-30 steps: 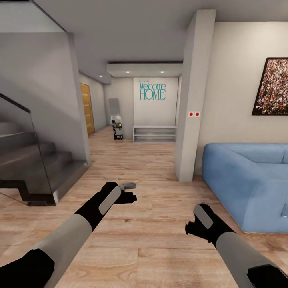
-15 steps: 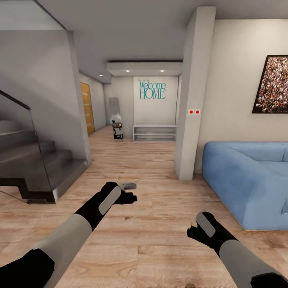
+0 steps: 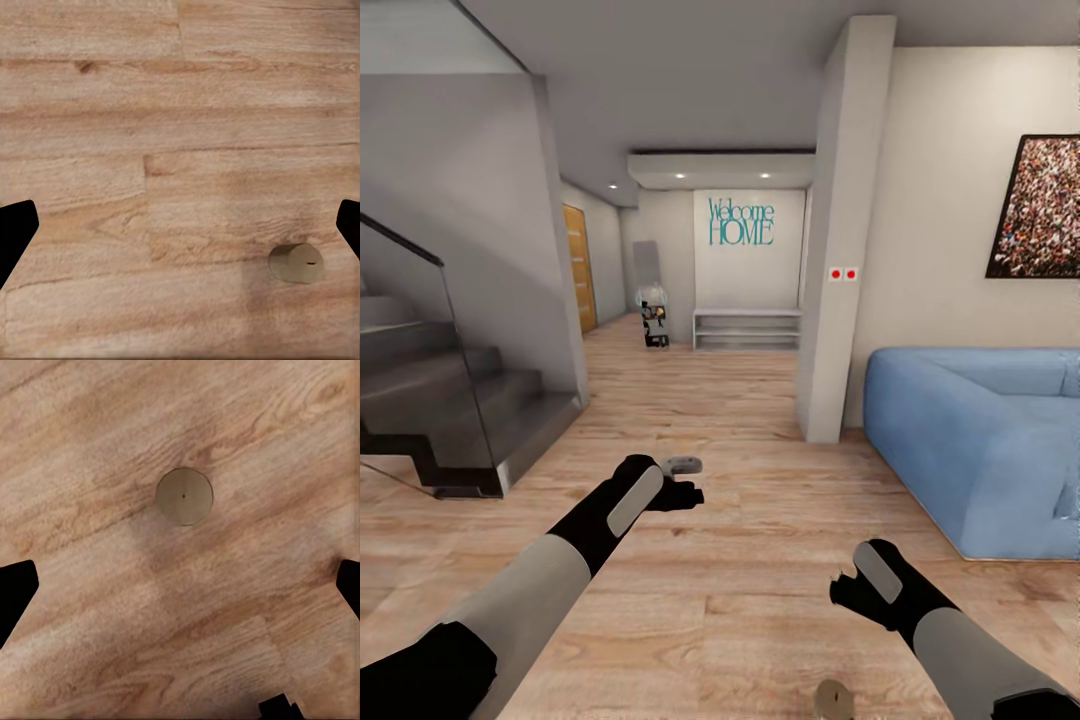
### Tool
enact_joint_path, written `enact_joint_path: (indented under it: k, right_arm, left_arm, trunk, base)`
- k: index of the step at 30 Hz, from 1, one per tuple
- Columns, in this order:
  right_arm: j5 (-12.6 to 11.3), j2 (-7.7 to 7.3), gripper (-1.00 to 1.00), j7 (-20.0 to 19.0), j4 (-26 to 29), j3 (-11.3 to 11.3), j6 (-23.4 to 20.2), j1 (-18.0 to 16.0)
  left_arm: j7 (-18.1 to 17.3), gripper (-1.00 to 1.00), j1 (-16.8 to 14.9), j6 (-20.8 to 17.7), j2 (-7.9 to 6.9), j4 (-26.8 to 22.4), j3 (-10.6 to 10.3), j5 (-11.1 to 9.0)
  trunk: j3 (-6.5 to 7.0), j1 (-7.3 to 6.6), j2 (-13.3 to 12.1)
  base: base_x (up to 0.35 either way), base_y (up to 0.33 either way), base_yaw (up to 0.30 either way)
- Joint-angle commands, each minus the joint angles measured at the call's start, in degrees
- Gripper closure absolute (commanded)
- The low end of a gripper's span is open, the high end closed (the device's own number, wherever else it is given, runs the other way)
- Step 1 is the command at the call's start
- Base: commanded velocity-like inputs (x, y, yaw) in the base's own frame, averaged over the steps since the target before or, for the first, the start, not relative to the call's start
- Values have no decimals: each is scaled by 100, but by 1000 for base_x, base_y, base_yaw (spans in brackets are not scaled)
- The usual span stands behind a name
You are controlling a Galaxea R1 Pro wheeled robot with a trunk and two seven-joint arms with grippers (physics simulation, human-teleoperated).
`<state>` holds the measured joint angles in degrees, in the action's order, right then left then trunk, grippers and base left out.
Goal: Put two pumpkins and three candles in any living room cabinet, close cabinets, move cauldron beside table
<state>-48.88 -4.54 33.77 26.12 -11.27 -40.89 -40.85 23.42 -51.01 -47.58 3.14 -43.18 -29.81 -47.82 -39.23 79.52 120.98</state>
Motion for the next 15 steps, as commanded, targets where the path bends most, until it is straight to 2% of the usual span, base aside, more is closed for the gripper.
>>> enact_joint_path:
  k: [1,12,15]
  right_arm:
    - [-60,-12,-100,46,4,-48,-14,-3]
    - [-60,-34,-100,41,-18,-50,-10,-2]
    - [-65,-30,-100,35,-19,-56,217,-2]
  left_arm:
    - [57,-100,-5,-5,-5,-6,-13,-60]
    - [64,-100,-5,-6,6,-6,-15,-59]
    - [69,-100,-5,-2,4,-4,-16,-54]
  trunk:
    - [-25,21,45]
    - [-223,262,486]
    - [-276,328,606]
  base:
    - [-69,0,0]
    - [-20,0,0]
    - [-2,0,0]
